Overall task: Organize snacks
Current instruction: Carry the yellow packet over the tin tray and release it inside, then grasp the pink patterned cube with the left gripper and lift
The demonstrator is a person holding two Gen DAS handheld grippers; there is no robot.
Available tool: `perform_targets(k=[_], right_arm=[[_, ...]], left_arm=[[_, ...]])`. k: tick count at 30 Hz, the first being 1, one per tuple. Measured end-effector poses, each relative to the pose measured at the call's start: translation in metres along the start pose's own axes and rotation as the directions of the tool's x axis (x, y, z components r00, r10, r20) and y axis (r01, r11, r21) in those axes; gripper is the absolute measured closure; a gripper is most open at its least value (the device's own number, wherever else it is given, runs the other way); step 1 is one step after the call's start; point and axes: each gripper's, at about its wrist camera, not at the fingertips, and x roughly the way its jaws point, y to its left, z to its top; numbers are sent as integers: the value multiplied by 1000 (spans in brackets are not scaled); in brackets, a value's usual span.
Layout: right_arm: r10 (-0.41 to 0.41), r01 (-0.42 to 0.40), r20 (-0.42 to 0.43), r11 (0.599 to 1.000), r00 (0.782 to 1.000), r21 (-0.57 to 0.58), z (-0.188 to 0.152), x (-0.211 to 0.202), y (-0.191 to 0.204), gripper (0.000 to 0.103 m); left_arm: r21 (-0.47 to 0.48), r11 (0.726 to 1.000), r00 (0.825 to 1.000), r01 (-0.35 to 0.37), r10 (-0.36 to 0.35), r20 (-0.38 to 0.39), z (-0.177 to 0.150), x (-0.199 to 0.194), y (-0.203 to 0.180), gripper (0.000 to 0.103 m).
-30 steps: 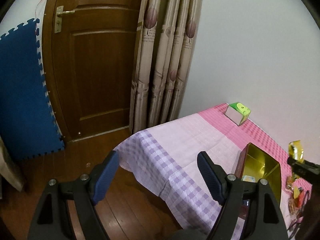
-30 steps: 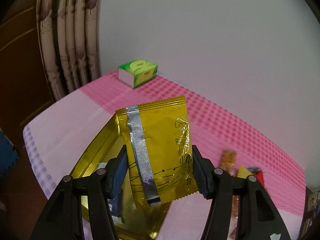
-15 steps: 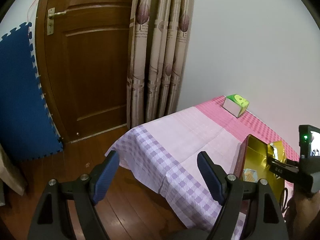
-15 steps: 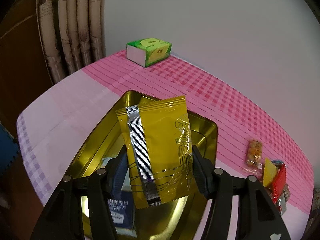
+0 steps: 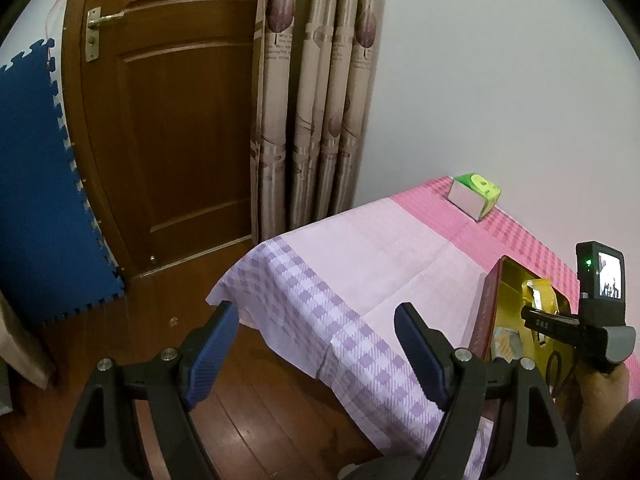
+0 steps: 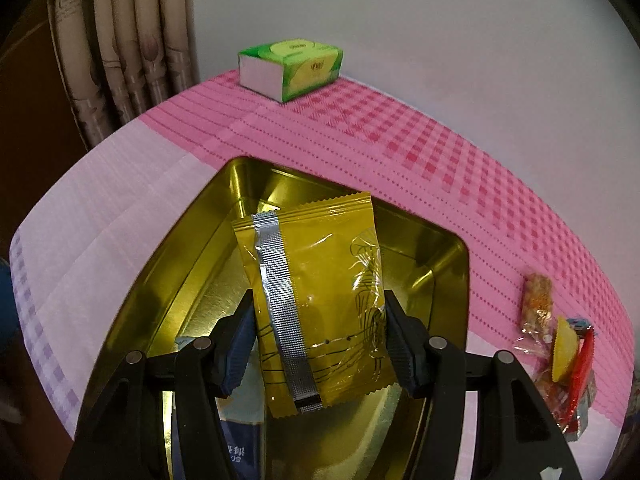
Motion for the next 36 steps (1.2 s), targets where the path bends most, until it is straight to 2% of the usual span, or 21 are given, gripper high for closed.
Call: perform_targets(k=[3,6,8,9,14,17,20,22,24,26,28,30,32,36], right_arm=[[7,-7,-13,1000,1000,9,-1,6,0,46],[19,-19,-23,1000,1000,18,1,9,-1,42],[46,-44,-34,998,998,39,3,11,-4,19],[66,-65,-25,996,997,56,3,9,-7,16],[109,-112,53,992,993,65,2,-20,-17,15],[115,-126,118,988,986,90,-9,-47,-39,14],[106,-132,169,980,980,150,-34,-69,-75,11],[54,-88,196,982,979,167,-66,-84,-105,9],[34,-76,202,976,979,202,-98,-95,-135,8],[-3,-52,210,965,978,256,-136,-107,-169,7],[-68,-3,203,943,977,332,-183,-121,-210,5],[-111,29,179,912,977,408,-218,-127,-243,5],[-156,59,156,865,975,498,-256,-135,-275,4],[-231,104,132,783,964,613,-321,-151,-320,4]], left_arm=[[11,1000,1000,1,-1,-7,-1,1,-2,21],[15,1000,1000,3,-3,-4,-2,1,-3,21],[19,1000,1000,6,-6,-4,-3,0,-5,21],[22,1000,1000,9,-9,-4,-3,0,-6,21],[63,997,999,42,-43,16,-5,-5,-15,21],[95,992,996,82,-86,35,-7,-12,-22,21],[154,976,985,152,-162,56,-10,-24,-36,21],[198,960,975,199,-215,63,-14,-32,-47,21],[261,934,959,243,-272,80,-19,-43,-62,21],[341,892,936,298,-343,79,-29,-55,-81,21],[386,858,919,338,-389,61,-39,-63,-97,21],[447,808,900,384,-436,16,-55,-69,-121,21],[505,760,888,409,-458,-29,-71,-72,-143,21],[526,693,854,494,-500,-144,-98,-71,-190,21]])
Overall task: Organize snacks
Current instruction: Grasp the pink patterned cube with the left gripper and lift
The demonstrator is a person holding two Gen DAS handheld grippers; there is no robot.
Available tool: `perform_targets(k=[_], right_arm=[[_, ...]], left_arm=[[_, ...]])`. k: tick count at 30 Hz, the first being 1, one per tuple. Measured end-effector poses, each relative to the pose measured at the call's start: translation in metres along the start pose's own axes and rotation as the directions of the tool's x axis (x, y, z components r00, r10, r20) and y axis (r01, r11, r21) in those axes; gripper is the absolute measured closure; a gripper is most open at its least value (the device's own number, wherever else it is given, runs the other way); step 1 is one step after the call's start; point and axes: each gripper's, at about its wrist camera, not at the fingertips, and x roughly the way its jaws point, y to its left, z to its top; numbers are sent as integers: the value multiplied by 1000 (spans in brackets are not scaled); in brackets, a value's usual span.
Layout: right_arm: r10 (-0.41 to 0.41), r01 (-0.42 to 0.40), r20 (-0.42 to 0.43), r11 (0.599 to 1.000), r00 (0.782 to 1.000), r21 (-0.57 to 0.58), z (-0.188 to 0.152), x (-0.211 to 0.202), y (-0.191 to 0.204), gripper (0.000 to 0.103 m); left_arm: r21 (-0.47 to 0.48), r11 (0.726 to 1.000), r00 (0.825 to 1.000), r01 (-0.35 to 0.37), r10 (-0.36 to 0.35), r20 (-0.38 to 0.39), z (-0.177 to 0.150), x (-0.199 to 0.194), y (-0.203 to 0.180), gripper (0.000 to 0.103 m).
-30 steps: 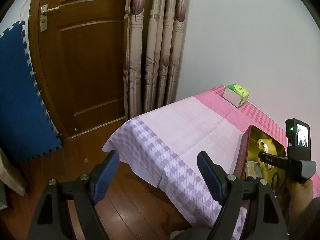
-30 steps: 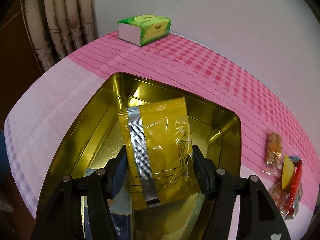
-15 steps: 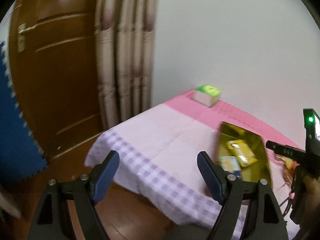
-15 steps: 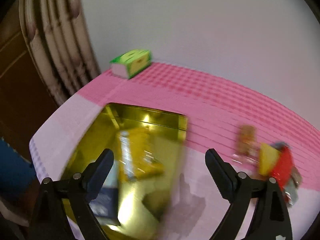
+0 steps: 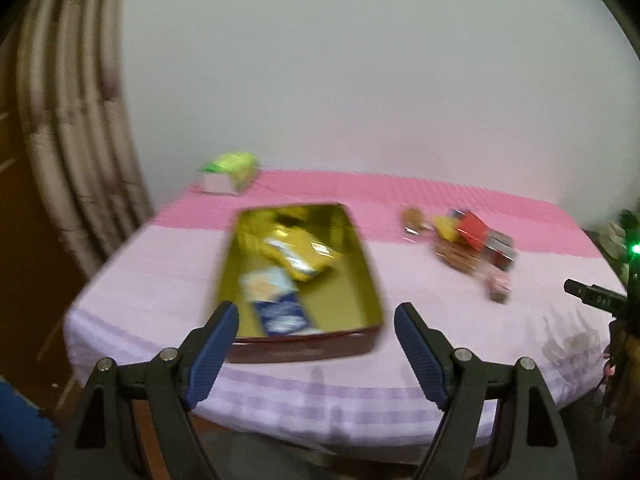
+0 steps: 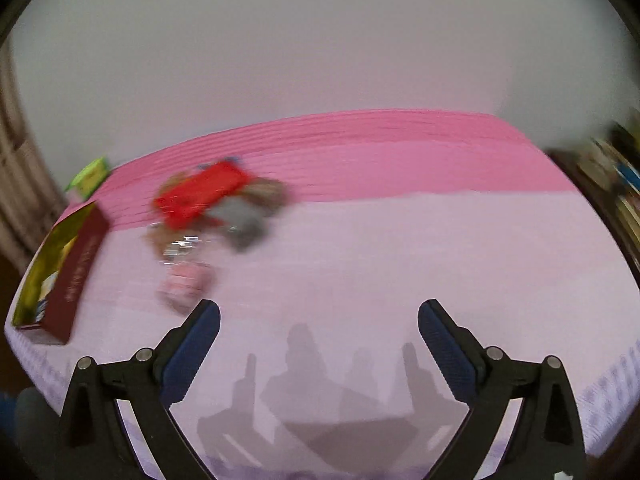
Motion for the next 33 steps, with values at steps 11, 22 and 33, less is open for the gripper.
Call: perform_targets(k=[11,22,33], right_arm=[[48,-53,76,997,996,62,13,-21,-42,2],[129,-148,137,978,982,146,31,-51,-58,0],[159,-187,163,965,974,181,37,-59,-64,0]], left_arm=[[156,957,959,244,-215,-182,31,91,-168,21],[175,958,933,228,-163,-322,22,158,-226,21],[214,952,915,219,-125,-384,15,183,-242,66]])
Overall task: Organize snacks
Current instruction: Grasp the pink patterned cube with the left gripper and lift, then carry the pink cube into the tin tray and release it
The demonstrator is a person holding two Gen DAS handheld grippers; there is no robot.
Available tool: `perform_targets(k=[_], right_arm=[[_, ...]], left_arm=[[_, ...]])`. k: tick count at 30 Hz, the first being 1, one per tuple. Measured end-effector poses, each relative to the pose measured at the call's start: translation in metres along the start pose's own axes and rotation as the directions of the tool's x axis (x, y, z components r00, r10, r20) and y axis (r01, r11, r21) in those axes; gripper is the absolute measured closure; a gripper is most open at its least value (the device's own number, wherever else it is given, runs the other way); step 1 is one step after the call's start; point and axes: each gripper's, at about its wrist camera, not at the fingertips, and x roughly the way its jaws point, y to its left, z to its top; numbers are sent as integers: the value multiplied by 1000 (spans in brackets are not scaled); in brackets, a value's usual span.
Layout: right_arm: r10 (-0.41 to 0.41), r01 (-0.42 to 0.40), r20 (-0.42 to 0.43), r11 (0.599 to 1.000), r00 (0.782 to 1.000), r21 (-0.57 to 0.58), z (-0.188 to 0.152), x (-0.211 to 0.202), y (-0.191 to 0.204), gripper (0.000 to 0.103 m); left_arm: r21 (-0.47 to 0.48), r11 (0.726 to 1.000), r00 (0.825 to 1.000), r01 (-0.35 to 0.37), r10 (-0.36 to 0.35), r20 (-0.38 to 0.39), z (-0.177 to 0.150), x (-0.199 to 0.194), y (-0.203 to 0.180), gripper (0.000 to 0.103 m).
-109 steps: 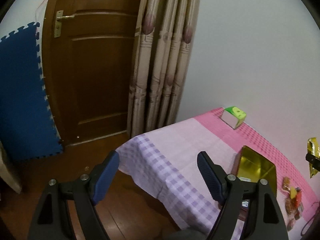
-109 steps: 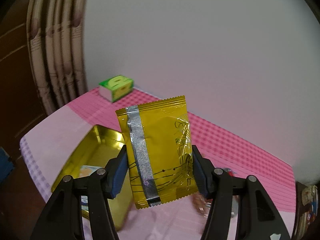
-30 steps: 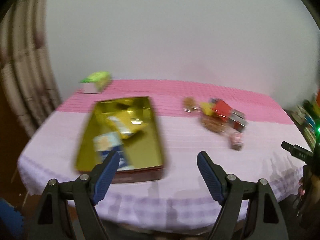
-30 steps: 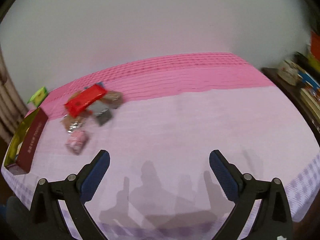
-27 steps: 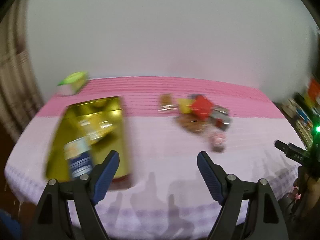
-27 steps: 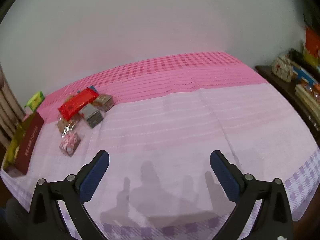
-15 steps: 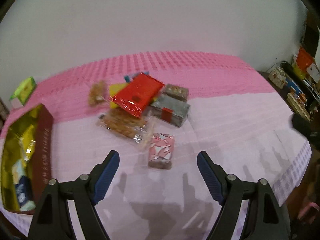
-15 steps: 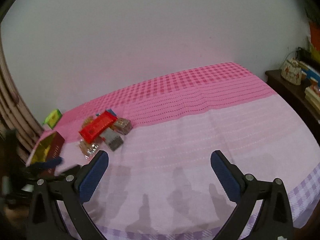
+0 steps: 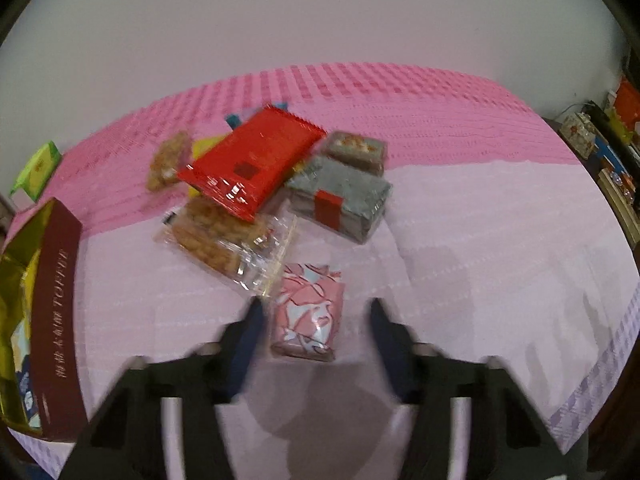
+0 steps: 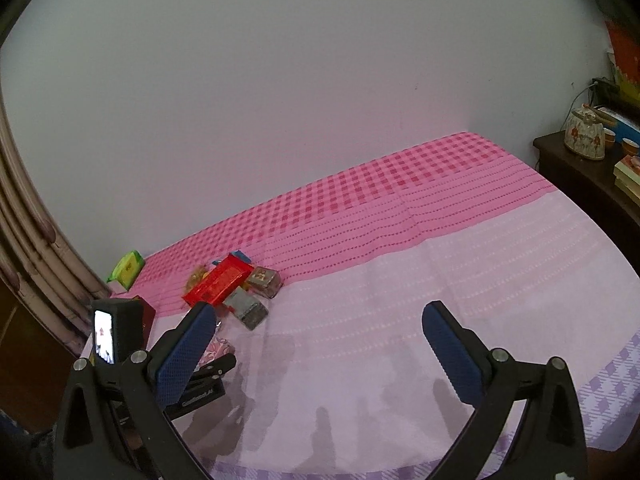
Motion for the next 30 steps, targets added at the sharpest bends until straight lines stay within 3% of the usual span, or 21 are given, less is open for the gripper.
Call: perform_targets(k=[1,12,19,30], right_arm=[[1,-1,-2,1000,1000,-1,0,0,0,0],[6,-6,10,1000,1000,-3,2,-4,3,0],[13,-13,22,1000,1000,6,4,-9,4,0],[19,-20,15,1000,1000,23,5,-11,4,0]], left_arm=[[2,1000,1000,0,0,-6,0,3,-1,72],[8,998,995,60,-61,83,-16,-41,2,73],[-59,994,984,87,-76,159,-12,-87,35,73],[-257,966,967,-32,95,235,-13,-140,139,73]])
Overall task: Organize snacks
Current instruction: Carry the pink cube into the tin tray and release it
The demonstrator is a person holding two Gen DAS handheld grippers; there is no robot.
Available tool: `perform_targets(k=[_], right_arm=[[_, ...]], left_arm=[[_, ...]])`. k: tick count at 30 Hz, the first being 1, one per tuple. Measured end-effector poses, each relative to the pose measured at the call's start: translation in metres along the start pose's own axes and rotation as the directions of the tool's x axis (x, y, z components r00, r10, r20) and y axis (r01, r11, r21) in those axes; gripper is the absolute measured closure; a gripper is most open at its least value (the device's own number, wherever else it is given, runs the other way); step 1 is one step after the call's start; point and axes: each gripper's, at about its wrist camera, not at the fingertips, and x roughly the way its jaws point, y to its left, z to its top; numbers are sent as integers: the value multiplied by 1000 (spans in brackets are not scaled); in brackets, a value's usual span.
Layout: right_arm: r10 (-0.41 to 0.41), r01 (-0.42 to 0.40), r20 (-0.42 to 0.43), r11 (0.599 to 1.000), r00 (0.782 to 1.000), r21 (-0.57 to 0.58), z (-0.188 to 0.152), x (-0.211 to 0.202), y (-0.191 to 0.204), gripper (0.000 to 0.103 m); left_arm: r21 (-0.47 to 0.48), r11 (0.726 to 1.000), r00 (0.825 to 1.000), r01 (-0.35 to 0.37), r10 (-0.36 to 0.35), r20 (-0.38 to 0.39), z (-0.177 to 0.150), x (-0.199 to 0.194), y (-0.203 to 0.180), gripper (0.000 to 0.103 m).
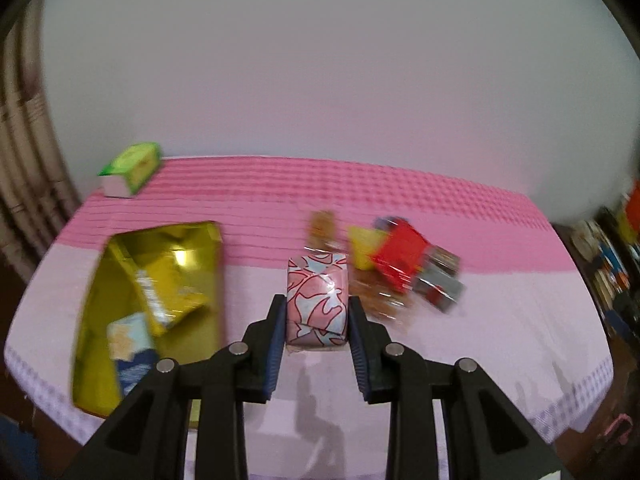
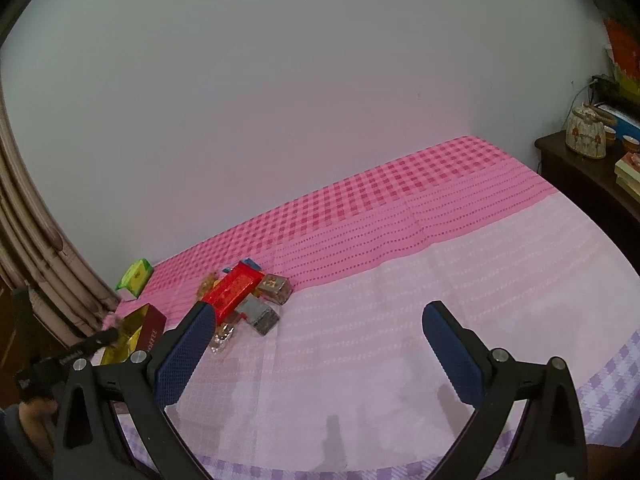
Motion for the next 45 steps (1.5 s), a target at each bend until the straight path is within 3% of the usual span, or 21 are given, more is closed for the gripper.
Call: perform_targets(k=[7,17,45], right_arm=[[-1,0,-8,1000,1000,-12,-2,2,2,0],[0,0,-28,1000,1000,-9,-5,7,3,0],[-3,2,-49,1000,999,-5,-8,9,3,0]], left_arm=[[-100,990,995,-97,99,9,8,-8,65,73],[-169,972,986,-164,162,-26,-4,-1,111,73],[-156,959,969,-235,218,-119,-38,20,127,73]])
